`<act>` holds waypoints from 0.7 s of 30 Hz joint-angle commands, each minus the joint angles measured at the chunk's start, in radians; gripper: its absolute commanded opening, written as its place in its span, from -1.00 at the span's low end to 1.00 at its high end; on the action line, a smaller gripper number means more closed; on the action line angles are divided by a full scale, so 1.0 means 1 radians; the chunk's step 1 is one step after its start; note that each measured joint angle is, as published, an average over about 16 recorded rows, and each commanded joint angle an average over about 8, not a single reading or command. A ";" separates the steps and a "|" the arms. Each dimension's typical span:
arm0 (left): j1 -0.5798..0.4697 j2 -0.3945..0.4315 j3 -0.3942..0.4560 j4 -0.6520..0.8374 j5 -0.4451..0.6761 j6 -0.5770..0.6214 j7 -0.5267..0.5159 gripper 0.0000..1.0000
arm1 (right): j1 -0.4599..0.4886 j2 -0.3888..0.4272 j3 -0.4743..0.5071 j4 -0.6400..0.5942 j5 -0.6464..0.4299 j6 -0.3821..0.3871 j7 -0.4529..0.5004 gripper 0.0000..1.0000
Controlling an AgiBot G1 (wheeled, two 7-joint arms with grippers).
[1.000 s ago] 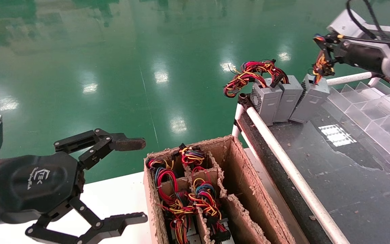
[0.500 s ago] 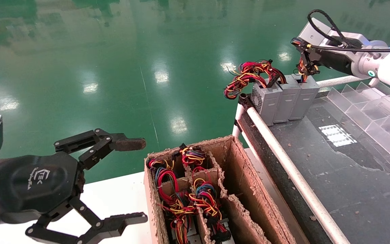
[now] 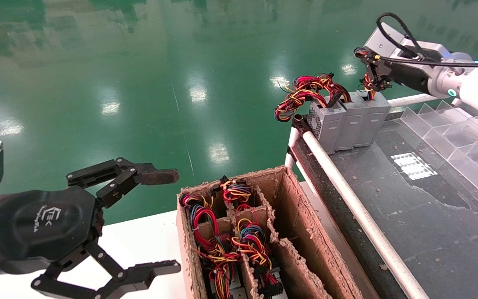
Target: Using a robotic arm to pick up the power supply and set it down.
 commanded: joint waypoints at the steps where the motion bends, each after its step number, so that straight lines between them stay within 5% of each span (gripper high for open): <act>1: 0.000 0.000 0.000 0.000 0.000 0.000 0.000 1.00 | 0.001 0.002 0.003 -0.002 0.005 -0.002 -0.002 1.00; 13: 0.000 0.000 0.001 0.000 -0.001 0.000 0.000 1.00 | 0.008 0.027 0.036 -0.021 0.052 -0.037 0.040 1.00; 21: 0.000 -0.001 0.001 0.000 -0.001 -0.001 0.001 1.00 | 0.029 0.061 0.119 -0.036 0.170 -0.167 0.183 1.00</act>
